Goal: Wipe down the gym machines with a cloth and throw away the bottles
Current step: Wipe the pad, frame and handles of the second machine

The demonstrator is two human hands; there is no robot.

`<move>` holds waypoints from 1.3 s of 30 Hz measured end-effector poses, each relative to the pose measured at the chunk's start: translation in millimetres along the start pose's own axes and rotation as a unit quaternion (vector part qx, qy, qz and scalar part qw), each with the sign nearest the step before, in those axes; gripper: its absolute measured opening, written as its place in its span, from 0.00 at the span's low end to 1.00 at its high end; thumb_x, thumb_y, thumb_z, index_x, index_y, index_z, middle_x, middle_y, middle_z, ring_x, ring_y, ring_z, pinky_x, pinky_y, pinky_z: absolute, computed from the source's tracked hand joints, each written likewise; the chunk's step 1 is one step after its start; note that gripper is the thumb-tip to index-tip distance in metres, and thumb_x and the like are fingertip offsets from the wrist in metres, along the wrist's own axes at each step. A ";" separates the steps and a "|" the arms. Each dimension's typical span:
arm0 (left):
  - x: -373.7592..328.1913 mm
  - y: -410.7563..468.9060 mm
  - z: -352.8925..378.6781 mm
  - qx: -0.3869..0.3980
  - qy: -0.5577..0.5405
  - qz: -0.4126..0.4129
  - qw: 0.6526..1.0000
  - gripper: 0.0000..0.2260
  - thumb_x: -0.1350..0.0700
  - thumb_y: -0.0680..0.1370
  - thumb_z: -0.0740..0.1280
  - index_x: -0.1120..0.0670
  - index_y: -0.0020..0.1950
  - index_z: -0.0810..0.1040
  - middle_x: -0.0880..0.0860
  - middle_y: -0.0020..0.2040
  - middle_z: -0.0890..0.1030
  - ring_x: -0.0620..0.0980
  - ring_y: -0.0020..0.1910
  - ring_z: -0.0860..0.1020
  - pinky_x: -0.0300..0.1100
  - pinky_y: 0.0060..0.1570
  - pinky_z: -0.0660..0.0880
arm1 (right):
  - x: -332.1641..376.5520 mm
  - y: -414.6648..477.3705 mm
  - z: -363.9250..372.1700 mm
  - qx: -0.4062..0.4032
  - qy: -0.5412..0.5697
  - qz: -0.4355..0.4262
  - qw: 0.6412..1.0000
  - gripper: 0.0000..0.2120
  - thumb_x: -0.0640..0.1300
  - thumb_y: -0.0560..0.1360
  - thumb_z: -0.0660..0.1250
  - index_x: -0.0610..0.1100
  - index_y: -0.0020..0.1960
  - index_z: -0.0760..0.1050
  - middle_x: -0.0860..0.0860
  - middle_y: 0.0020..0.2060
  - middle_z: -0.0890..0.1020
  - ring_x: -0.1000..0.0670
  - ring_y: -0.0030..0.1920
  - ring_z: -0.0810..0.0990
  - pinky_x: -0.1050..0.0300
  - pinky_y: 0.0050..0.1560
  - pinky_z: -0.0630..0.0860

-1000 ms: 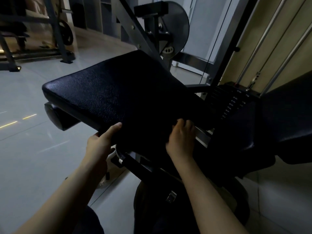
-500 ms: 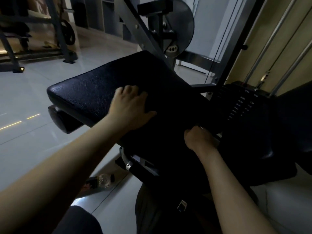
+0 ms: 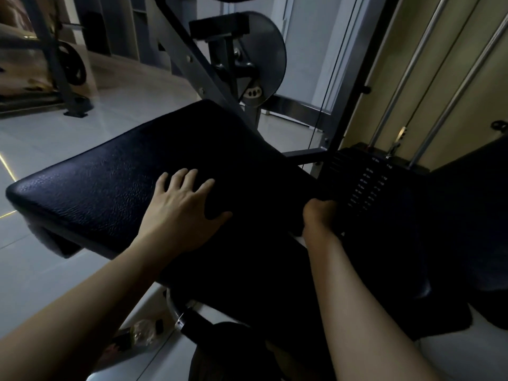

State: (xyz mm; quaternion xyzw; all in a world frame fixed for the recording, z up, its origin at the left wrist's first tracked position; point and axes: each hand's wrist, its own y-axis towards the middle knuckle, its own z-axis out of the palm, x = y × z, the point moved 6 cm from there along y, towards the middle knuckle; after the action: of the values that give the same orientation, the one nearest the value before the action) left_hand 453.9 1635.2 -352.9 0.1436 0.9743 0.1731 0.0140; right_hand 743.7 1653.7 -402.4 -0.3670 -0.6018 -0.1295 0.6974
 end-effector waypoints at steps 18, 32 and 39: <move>-2.9 -1.0 1.4 -0.007 0.001 0.007 1.000 0.40 0.24 0.74 0.45 0.46 0.78 0.63 0.59 0.79 0.64 0.60 0.79 0.58 0.63 0.78 0.52 | -27.9 -9.7 6.9 0.225 -0.259 -0.076 0.936 0.11 0.43 0.77 0.68 0.45 0.59 0.78 0.44 0.50 0.84 0.43 0.47 0.83 0.54 0.40 0.77; 0.8 0.9 1.9 -0.018 -0.008 0.001 1.000 0.39 0.23 0.74 0.46 0.44 0.77 0.66 0.56 0.78 0.65 0.58 0.78 0.60 0.61 0.77 0.53 | -23.0 17.4 28.4 0.125 -0.184 -0.039 0.974 0.32 0.54 0.78 0.69 0.37 0.74 0.65 0.40 0.68 0.74 0.40 0.67 0.74 0.47 0.70 0.71; 2.8 2.1 5.9 -0.025 0.000 0.005 1.000 0.39 0.23 0.74 0.47 0.44 0.77 0.66 0.55 0.77 0.66 0.58 0.78 0.60 0.61 0.77 0.54 | -31.9 0.1 19.7 0.170 -0.343 -0.076 0.920 0.25 0.47 0.84 0.57 0.34 0.76 0.61 0.37 0.70 0.71 0.38 0.69 0.71 0.50 0.70 0.66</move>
State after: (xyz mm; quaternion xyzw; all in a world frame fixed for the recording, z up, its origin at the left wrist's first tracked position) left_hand 452.3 1639.9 -357.7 0.1483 0.9688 0.1979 0.0170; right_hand 721.3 1658.6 -432.2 -0.2179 -0.8433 0.0565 0.4880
